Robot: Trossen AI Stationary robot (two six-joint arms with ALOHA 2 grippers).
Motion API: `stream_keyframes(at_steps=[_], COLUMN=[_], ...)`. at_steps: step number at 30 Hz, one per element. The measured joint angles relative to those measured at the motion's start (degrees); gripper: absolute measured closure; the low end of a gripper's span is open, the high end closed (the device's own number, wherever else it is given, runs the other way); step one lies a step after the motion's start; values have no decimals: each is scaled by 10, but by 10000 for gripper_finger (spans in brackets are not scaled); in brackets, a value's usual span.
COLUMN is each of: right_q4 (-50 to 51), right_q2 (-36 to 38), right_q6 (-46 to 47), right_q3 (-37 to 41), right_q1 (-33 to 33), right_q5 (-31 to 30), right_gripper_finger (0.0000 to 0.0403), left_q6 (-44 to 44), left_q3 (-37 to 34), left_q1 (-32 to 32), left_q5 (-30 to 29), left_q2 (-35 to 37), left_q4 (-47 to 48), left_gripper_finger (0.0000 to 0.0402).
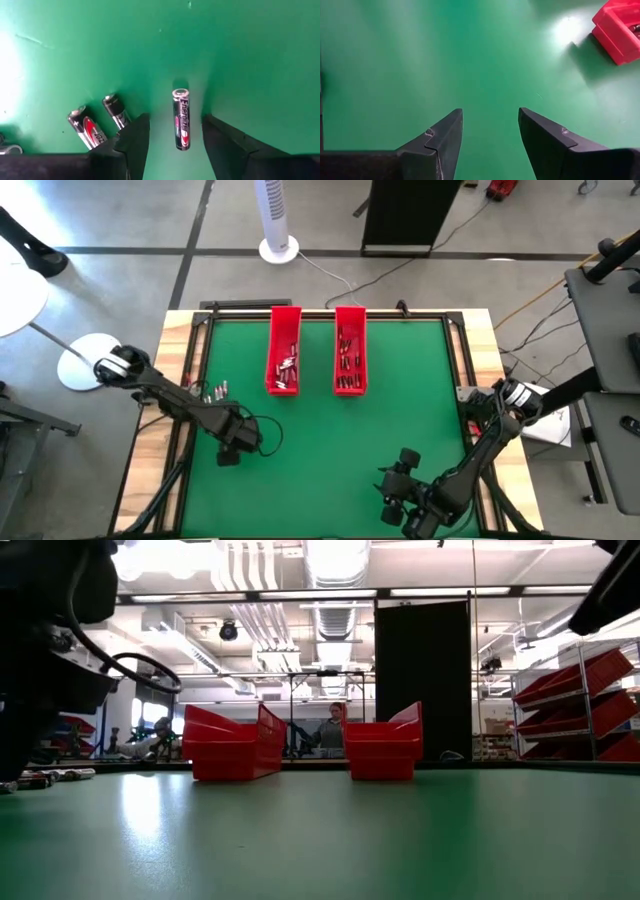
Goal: Sort batteries
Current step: Put the silver battery into the left red bin
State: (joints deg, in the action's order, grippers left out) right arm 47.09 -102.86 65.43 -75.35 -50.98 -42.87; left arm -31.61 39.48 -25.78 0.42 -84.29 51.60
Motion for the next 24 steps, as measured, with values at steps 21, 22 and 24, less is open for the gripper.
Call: stream_keyframes(at_steps=[21, 22, 24], right_q4=[0, -1, -1], right_q2=[0, 0, 0], right_q6=[-9, -9, -9], right_q3=[1, 1, 1], right_q1=[-2, -2, -2], right_q5=[0, 0, 0], right_gripper_finger=[221, 222, 225], left_q6=[110, 109, 113], left_q3=[59, 73, 98], left_q1=[11, 13, 19], left_q5=[-33, -43, -68], left_q2=[-45, -37, -22], left_q4=[-13, -18, -8], left_gripper_finger=[381, 384, 388])
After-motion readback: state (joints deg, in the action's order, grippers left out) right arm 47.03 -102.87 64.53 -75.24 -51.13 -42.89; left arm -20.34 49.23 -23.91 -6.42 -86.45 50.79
